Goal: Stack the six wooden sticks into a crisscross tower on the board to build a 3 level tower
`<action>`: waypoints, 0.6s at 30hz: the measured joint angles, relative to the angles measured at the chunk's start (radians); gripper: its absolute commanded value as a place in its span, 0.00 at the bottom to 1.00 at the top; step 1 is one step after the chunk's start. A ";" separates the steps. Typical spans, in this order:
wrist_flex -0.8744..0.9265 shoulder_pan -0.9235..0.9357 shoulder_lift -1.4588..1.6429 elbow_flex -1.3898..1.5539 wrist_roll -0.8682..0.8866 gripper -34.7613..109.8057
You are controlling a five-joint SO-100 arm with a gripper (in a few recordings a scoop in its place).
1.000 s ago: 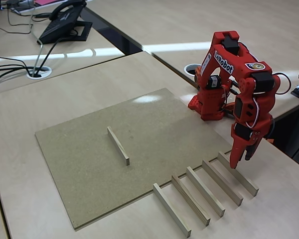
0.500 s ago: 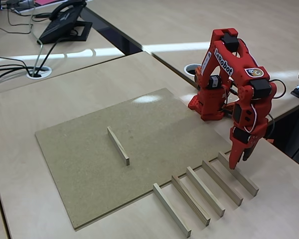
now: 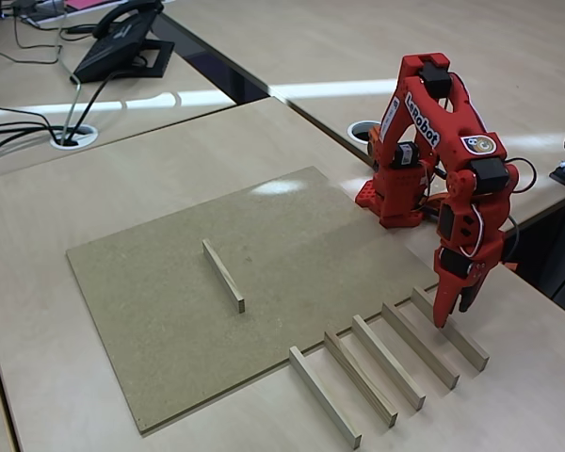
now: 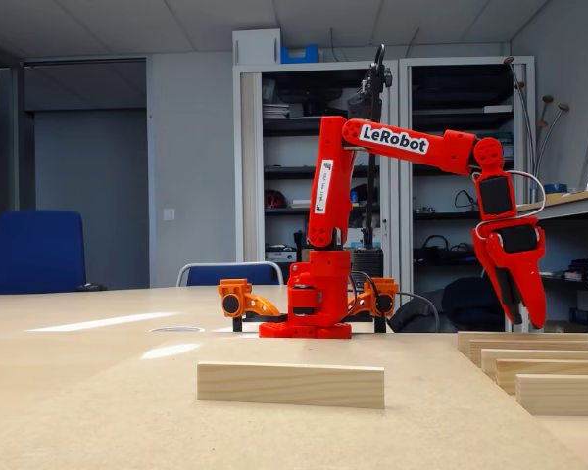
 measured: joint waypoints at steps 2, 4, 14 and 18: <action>-0.026 0.003 0.000 0.014 0.000 0.40; -0.046 0.005 -0.002 0.032 0.000 0.40; -0.138 -0.017 -0.044 0.074 0.000 0.40; -0.173 -0.014 -0.061 0.077 0.000 0.38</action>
